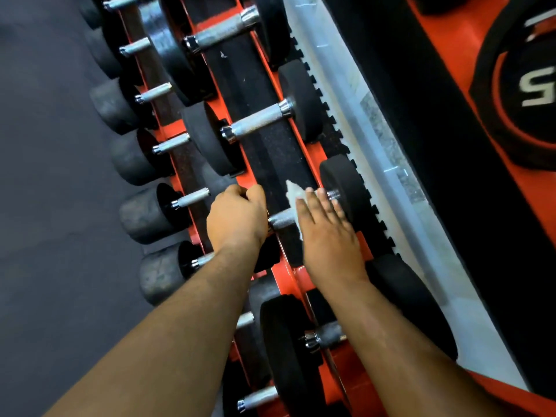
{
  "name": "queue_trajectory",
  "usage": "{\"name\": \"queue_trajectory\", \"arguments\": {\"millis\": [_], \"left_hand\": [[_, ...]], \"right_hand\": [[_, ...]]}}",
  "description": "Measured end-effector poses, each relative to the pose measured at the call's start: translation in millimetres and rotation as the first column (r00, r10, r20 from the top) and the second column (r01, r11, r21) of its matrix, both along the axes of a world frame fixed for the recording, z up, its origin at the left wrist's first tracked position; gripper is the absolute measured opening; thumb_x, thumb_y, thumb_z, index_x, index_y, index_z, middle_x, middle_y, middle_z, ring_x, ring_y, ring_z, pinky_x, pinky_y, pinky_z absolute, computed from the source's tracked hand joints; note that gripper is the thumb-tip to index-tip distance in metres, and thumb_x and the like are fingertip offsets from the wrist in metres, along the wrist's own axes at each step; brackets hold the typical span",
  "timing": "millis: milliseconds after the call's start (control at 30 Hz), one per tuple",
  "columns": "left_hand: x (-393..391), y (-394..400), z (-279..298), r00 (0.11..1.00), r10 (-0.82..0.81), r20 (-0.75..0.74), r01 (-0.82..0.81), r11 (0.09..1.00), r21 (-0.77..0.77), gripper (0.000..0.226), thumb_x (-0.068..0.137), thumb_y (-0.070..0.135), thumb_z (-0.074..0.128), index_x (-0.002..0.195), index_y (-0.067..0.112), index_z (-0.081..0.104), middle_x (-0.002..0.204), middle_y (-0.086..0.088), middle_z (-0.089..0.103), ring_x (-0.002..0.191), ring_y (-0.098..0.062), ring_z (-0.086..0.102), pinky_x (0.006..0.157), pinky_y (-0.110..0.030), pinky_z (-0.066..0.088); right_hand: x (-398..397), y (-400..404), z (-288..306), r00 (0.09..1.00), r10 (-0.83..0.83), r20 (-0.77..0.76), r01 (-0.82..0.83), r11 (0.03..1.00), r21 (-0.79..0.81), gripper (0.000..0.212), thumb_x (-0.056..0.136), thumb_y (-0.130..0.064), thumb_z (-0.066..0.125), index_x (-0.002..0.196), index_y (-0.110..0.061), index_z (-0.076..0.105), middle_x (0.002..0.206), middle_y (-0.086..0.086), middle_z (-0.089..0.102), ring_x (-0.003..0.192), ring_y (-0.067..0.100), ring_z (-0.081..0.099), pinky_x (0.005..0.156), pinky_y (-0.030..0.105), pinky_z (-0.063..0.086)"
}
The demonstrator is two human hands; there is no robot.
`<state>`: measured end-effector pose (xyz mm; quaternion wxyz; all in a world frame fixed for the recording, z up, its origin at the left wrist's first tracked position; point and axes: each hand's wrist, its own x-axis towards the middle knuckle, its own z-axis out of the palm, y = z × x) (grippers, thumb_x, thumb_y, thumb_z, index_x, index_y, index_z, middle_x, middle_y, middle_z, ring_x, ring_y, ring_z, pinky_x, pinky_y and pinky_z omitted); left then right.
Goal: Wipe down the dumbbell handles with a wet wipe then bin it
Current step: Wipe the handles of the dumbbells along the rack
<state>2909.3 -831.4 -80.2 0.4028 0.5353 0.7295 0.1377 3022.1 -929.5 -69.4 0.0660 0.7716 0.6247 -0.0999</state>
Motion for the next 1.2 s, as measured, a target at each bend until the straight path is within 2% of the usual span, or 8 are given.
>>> {"name": "queue_trajectory", "arguments": {"millis": [133,300,400,633,767,900,1067,1200], "left_hand": [[1,0,1,1.000,-0.003,0.007,0.004,1.000,-0.028,0.028,0.093,0.040,0.043,0.084,0.022,0.063,0.092,-0.006,0.065,0.088,-0.030,0.056,0.077,-0.034,0.039],[-3,6,-1,0.999,-0.046,0.017,0.047,0.997,-0.064,0.036,0.093,0.043,0.045,0.102,0.020,0.070,0.111,-0.010,0.068,0.106,-0.036,0.062,0.087,-0.038,0.046],[-12,7,-8,0.985,-0.132,0.110,0.143,0.985,-0.099,0.046,0.086,0.051,0.042,0.111,0.021,0.065,0.117,-0.007,0.066,0.109,-0.033,0.061,0.096,-0.045,0.048],[-49,65,-9,0.954,0.088,0.288,-0.128,0.984,0.123,0.015,0.098,0.034,0.057,0.103,0.020,0.051,0.111,0.001,0.054,0.100,-0.021,0.056,0.093,-0.036,0.043],[-31,154,-3,0.961,0.112,0.253,-0.154,0.976,0.153,0.030,0.097,0.036,0.054,0.118,0.015,0.058,0.123,-0.008,0.052,0.120,-0.032,0.051,0.104,-0.040,0.036],[-1,214,-2,0.980,-0.154,0.128,0.169,0.978,-0.119,0.044,0.102,0.037,0.037,0.124,0.011,0.066,0.134,-0.020,0.061,0.126,-0.042,0.053,0.107,-0.044,0.042],[0,211,-3,0.939,-0.342,-0.029,0.339,0.937,-0.080,0.034,0.102,0.023,0.035,0.116,0.007,0.062,0.129,-0.022,0.063,0.121,-0.046,0.056,0.098,-0.045,0.043],[-1,224,-6,0.932,-0.362,-0.004,0.360,0.927,-0.102,0.047,0.099,0.039,0.032,0.108,0.013,0.069,0.123,-0.023,0.067,0.116,-0.042,0.059,0.094,-0.042,0.043]], "right_hand": [[-11,-3,-1,0.997,-0.073,0.026,0.074,0.997,-0.037,0.066,0.094,-0.015,0.014,0.159,-0.008,0.002,0.166,0.013,-0.005,0.153,0.028,-0.009,0.124,0.046,-0.004],[-32,10,-10,0.992,0.128,-0.011,-0.129,0.989,-0.070,0.068,0.081,-0.016,0.023,0.139,-0.012,0.058,0.147,0.010,0.052,0.142,0.027,0.042,0.122,0.050,0.019],[-39,10,-8,0.978,0.171,-0.121,-0.186,0.974,-0.128,0.064,0.078,-0.019,0.032,0.134,-0.014,0.063,0.139,0.006,0.061,0.136,0.022,0.050,0.120,0.045,0.024],[-39,86,15,0.914,-0.056,-0.403,0.188,0.937,0.295,0.056,0.089,-0.006,0.043,0.144,-0.009,0.050,0.146,0.010,0.054,0.138,0.026,0.048,0.114,0.047,0.040],[-39,158,8,0.985,0.055,-0.164,0.017,0.913,0.407,0.053,0.093,-0.008,0.044,0.145,-0.006,0.048,0.150,0.013,0.049,0.142,0.030,0.042,0.118,0.052,0.031],[-28,192,-26,0.967,0.221,0.126,-0.231,0.970,0.073,0.052,0.090,-0.008,0.046,0.142,-0.009,0.052,0.150,0.011,0.048,0.145,0.032,0.037,0.118,0.062,0.022],[-32,227,-31,0.933,0.189,0.305,-0.165,0.981,-0.105,0.043,0.081,-0.015,0.042,0.112,-0.019,0.072,0.105,0.000,0.066,0.111,0.021,0.053,0.119,0.045,0.031],[-36,265,-26,0.972,0.215,0.100,-0.177,0.938,-0.298,0.036,0.094,-0.013,0.038,0.118,-0.020,0.065,0.115,-0.003,0.063,0.114,0.021,0.051,0.125,0.046,0.005]]}}
